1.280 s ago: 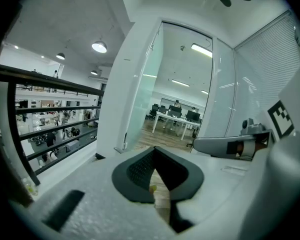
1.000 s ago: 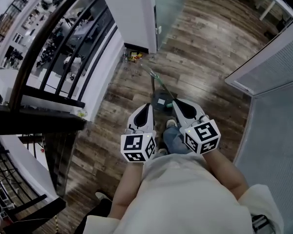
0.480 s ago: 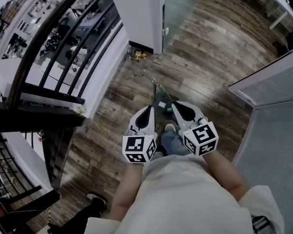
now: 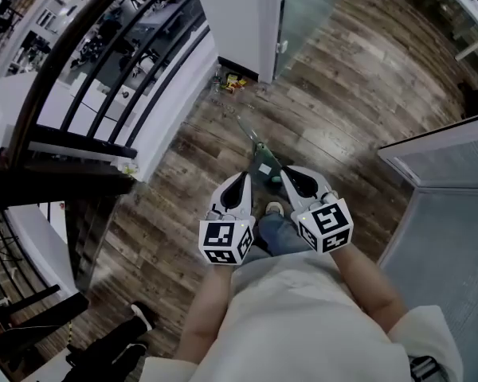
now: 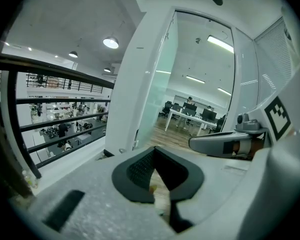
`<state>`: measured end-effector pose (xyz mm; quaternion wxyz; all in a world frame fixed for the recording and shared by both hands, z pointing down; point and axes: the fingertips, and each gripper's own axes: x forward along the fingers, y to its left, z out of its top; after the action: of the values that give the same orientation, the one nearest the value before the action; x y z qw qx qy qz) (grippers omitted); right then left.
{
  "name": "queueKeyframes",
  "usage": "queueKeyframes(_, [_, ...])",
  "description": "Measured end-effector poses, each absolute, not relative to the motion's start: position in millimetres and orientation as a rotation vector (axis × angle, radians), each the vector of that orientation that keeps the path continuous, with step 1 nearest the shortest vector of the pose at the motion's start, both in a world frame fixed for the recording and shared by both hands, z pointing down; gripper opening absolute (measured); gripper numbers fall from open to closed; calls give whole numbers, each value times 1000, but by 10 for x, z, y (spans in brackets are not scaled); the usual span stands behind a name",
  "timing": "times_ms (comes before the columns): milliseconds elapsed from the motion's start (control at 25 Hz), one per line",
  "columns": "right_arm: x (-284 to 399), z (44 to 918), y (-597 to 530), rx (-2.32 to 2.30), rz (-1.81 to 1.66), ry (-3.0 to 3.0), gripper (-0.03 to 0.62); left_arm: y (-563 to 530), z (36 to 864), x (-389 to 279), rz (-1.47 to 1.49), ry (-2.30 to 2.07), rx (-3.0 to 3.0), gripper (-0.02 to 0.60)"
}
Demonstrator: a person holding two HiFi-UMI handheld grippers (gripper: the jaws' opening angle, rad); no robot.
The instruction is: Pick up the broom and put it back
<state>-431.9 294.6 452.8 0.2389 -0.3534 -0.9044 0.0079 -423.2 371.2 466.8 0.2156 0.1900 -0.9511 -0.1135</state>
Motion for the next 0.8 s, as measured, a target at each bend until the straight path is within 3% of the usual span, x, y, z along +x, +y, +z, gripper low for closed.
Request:
queueKeyframes(360, [-4605,4854,2984,-1035,-32,-2408,8,3772,4901,-4478,-336,-2632,458,6])
queueKeyframes(800, [-4814,5336,3031,-1091,-85,-2321,83,3780,5285,-4605,-357,-2588,400,6])
